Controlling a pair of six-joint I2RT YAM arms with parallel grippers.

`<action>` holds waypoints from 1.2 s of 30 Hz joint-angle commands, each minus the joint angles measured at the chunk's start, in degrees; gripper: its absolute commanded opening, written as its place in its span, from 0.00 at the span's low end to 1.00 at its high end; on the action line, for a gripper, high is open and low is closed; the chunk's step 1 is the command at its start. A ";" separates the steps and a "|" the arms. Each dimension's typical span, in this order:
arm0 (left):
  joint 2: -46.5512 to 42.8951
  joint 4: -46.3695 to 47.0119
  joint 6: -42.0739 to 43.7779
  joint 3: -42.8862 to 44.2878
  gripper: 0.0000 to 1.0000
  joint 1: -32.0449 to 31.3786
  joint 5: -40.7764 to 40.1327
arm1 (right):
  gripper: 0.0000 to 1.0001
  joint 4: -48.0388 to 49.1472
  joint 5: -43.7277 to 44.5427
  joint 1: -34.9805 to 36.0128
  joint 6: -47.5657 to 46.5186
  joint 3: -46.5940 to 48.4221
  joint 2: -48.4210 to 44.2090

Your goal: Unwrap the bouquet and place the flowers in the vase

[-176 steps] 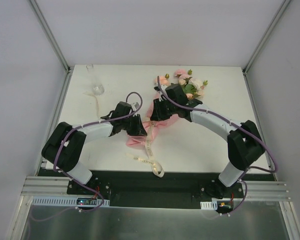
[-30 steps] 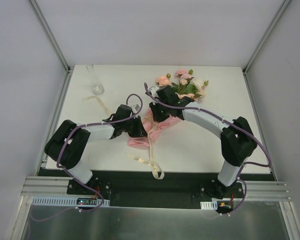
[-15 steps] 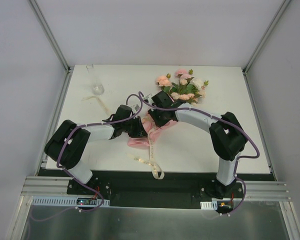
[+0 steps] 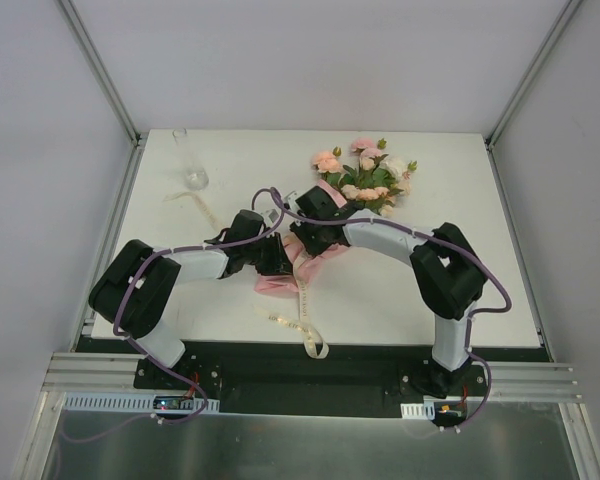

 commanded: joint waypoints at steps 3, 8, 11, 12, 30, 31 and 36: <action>-1.21 -1.32 0.97 -0.92 0.12 -0.28 -1.61 | 0.11 3.17 4.20 1.35 -1.18 0.43 -2.45; -0.25 -2.20 0.27 -0.57 0.08 -0.28 -2.93 | 0.01 2.65 5.26 1.44 0.14 -0.81 -8.87; 0.89 -2.11 0.00 -0.48 0.07 -0.28 -3.02 | 0.01 1.34 5.26 1.44 0.84 -0.46 -13.61; 1.07 -2.20 0.00 -0.48 0.07 -0.28 -3.11 | 0.01 1.07 5.35 1.35 1.01 -0.11 -15.63; 0.55 -2.11 1.14 -0.66 0.06 -0.28 -3.29 | 0.01 -7.19 16.21 -8.84 -0.20 6.40 -48.94; 0.54 -2.11 1.23 -0.74 0.06 -0.28 -3.37 | 0.00 -7.19 24.08 -9.20 -1.00 6.49 -51.13; -0.33 -2.29 1.93 -0.48 0.07 -0.28 -3.37 | 0.01 -1.94 47.75 -9.55 -7.93 4.04 -66.69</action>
